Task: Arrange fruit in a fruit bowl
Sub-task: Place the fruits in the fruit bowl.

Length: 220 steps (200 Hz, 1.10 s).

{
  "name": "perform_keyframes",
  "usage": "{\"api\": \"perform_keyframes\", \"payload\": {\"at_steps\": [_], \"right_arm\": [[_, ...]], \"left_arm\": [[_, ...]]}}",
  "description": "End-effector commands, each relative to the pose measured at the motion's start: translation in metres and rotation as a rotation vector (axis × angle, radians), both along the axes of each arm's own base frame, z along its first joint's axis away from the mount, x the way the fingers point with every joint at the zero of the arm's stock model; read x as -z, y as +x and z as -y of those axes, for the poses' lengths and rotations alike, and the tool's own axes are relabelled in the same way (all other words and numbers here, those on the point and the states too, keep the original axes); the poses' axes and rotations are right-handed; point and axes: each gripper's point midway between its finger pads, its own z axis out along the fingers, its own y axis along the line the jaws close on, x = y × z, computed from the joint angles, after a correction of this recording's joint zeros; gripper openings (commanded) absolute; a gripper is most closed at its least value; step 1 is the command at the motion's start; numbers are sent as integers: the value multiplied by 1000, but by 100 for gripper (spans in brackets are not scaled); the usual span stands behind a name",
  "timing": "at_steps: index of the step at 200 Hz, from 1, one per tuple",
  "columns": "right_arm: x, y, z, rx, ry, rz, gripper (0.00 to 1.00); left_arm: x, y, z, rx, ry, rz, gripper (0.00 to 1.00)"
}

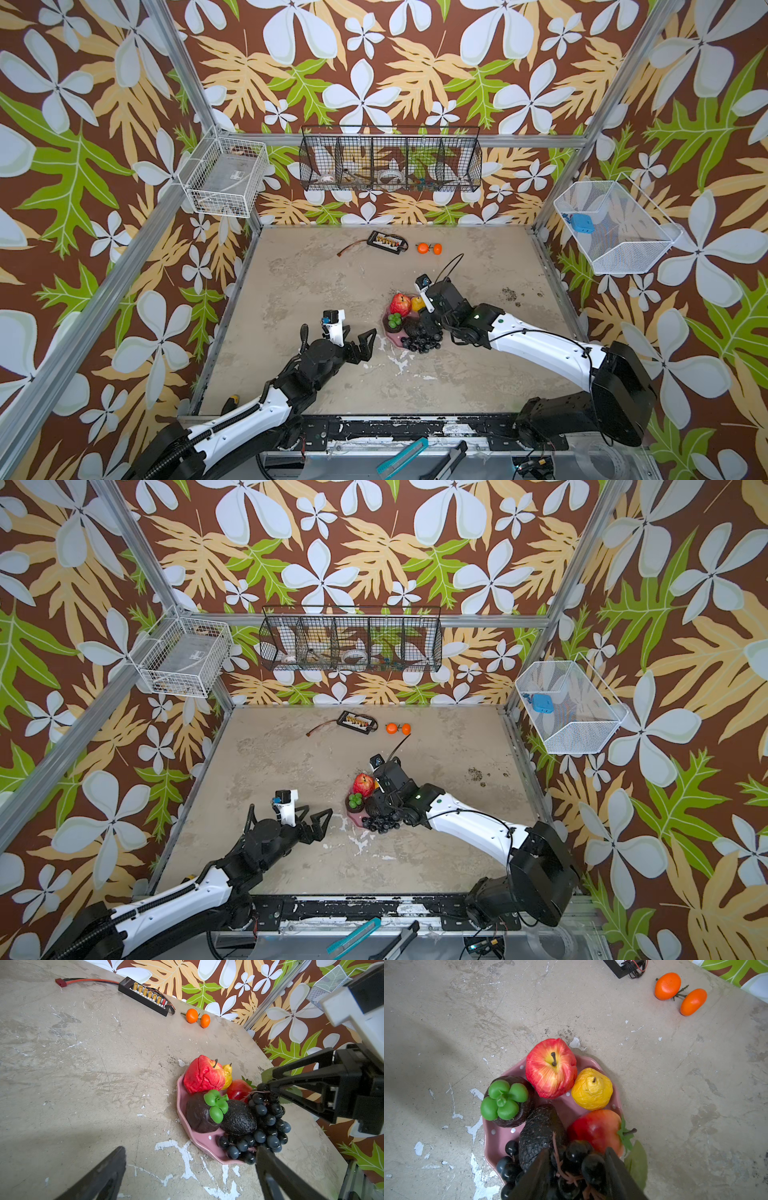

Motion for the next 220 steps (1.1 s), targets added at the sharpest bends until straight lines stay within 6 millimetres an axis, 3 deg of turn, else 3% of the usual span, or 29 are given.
{"api": "perform_keyframes", "payload": {"at_steps": [1, 34, 118, 161, 194, 220], "right_arm": [[-2, 3, 4, 14, -12, 17, 50], [2, 7, 8, 31, -23, 8, 52], [-12, 19, 0, 20, -20, 38, 64], [-29, 25, -1, 26, 6, 66, 65], [-46, 29, 9, 53, 38, 92, 65], [-54, 43, 30, 96, 94, 82, 66]], "left_arm": [[-8, 2, 1, -1, -16, 23, 98], [-8, 2, 1, -1, -16, 23, 98], [-8, 2, 0, -4, -13, 25, 98], [-9, 2, -1, -8, -14, 29, 98], [-10, 2, -1, -8, -15, 30, 98], [-11, 2, -1, -8, -19, 32, 98]]}}
